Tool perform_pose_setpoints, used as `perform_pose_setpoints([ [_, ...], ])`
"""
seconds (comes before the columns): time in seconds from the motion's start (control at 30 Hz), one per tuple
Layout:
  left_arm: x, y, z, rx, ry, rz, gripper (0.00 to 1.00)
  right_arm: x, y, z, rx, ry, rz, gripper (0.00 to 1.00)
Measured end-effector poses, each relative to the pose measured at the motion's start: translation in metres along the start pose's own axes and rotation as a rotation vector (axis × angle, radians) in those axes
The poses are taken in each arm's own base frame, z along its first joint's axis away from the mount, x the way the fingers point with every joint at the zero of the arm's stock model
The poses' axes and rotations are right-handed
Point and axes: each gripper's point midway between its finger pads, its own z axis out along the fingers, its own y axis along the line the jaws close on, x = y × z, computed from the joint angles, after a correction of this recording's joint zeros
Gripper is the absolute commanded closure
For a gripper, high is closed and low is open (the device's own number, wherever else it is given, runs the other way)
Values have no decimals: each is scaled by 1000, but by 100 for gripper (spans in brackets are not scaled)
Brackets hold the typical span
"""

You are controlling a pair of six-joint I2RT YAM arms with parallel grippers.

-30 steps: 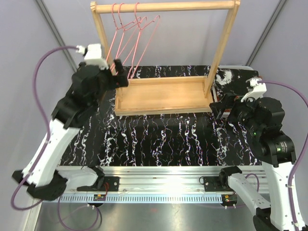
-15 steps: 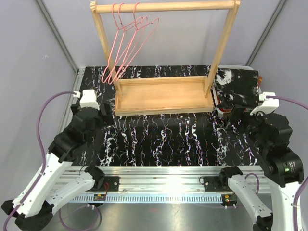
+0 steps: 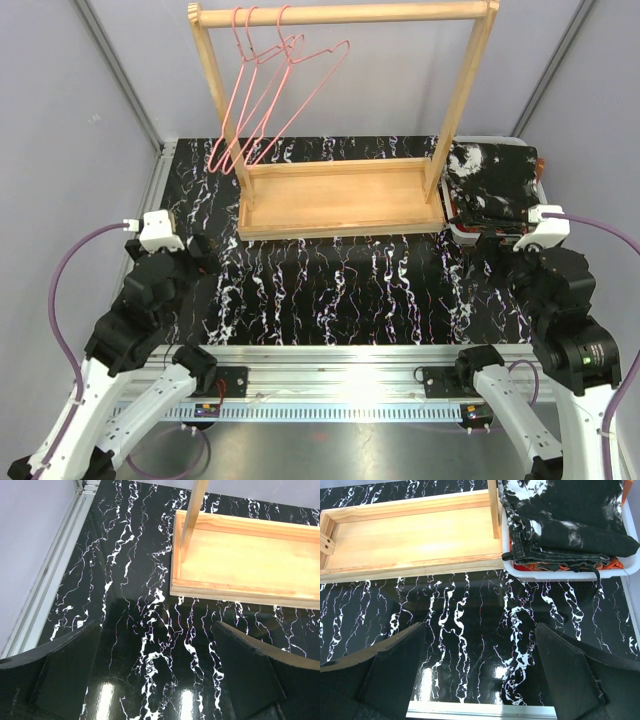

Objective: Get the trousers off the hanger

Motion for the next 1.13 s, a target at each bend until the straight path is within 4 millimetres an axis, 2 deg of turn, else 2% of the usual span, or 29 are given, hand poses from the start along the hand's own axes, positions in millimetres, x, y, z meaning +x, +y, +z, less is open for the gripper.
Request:
perform_pose_setpoints([
  [0.3,3,-3,4,17,12,7,1,-4,1,2,-2,-12,-4,0],
  [0.5,2,-4,6,26,6,-3,1,-9,4,10,-11,-14,-3,1],
  [1.13,6,-8,9,44,20,1,1,-8,5,16,-9,-1,-7,0],
])
